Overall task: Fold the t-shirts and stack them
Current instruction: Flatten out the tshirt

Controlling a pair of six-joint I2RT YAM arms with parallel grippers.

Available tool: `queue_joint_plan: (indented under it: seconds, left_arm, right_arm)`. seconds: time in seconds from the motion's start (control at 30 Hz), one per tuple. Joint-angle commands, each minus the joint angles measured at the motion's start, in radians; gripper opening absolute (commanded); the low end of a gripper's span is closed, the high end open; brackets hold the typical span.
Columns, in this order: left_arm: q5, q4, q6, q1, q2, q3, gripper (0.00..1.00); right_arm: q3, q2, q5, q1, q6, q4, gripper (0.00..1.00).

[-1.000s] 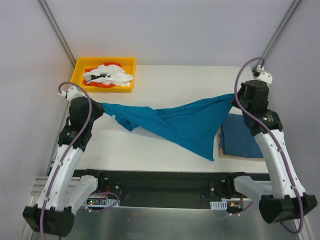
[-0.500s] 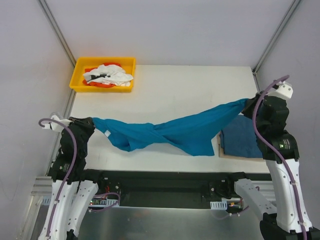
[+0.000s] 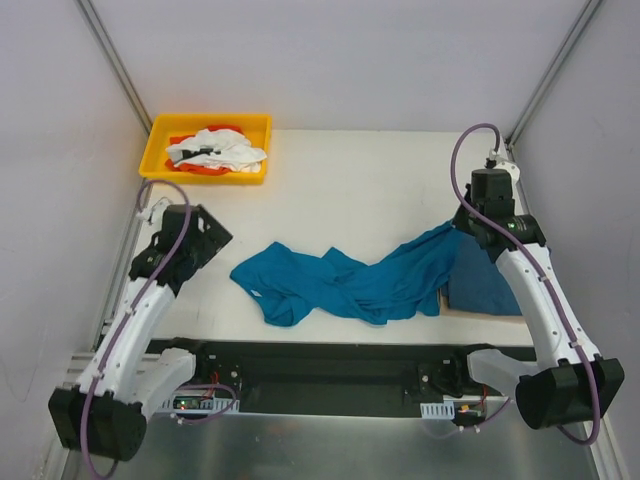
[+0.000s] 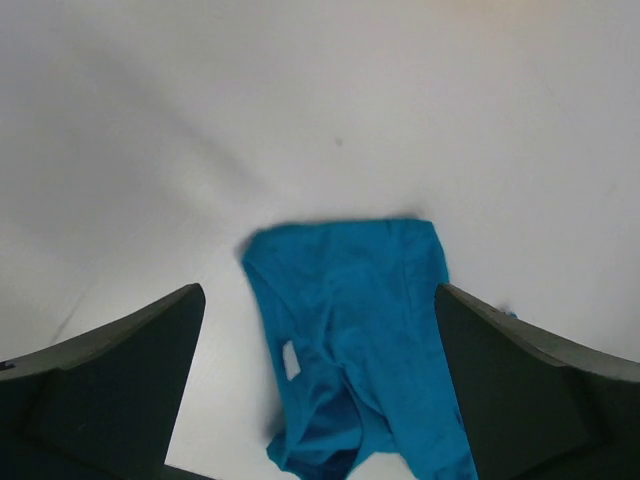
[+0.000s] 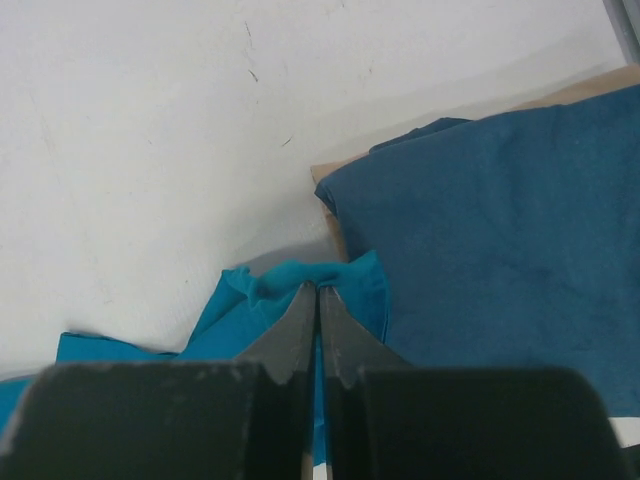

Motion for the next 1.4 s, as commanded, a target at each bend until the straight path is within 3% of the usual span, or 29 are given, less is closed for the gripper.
queue_joint_plan:
  seconds: [0.0,0.03,0.1,0.23,0.3,0.4,0.57,0.8,0.93,1.07,1.27,1.37]
  left_arm:
    - [0.169,0.125,0.132,-0.180,0.282,0.159,0.99]
    - [0.153,0.134,0.150,-0.283,0.339,0.241,0.99]
    - [0.219,0.141,0.218,-0.345,0.518,0.329,0.97]
    - [0.417,0.141,0.289,-0.472,0.777,0.537,0.79]
    - [0.461,0.137,0.319,-0.530,0.888,0.581,0.70]
    - [0.491,0.107,0.345,-0.578,0.973,0.630,0.67]
    - [0.495,0.085,0.388,-0.647,1.013,0.650,0.61]
    - [0.310,0.007,0.404,-0.685,1.018,0.622,0.58]
    - [0.274,-0.011,0.398,-0.687,1.038,0.633,0.53]
    - [0.271,-0.010,0.393,-0.695,1.059,0.653,0.41]
    - [0.276,-0.010,0.398,-0.698,1.085,0.679,0.35]
    - [0.281,-0.010,0.399,-0.699,1.091,0.682,0.20]
  right_arm:
    - [-0.006,-0.028,-0.008,-0.006,0.010,0.029,0.01]
    - [-0.012,-0.028,-0.008,-0.006,0.008,0.027,0.01]
    - [-0.028,-0.028,-0.008,-0.007,0.008,0.021,0.01]
    - [-0.054,-0.035,0.010,-0.006,0.004,0.018,0.01]
    - [-0.057,-0.037,0.022,-0.007,-0.001,0.010,0.01]
    - [-0.057,-0.040,0.038,-0.006,-0.007,0.004,0.01]
    - [-0.068,-0.041,0.036,-0.006,-0.009,0.007,0.01]
    - [-0.068,-0.038,0.033,-0.006,-0.007,0.007,0.01]
    - [-0.066,-0.038,0.024,-0.007,-0.009,0.004,0.01]
    - [-0.068,-0.041,0.023,-0.006,-0.010,0.003,0.01]
    - [-0.069,-0.043,0.029,-0.007,-0.012,0.001,0.01]
    - [-0.069,-0.046,0.038,-0.006,-0.013,0.000,0.01]
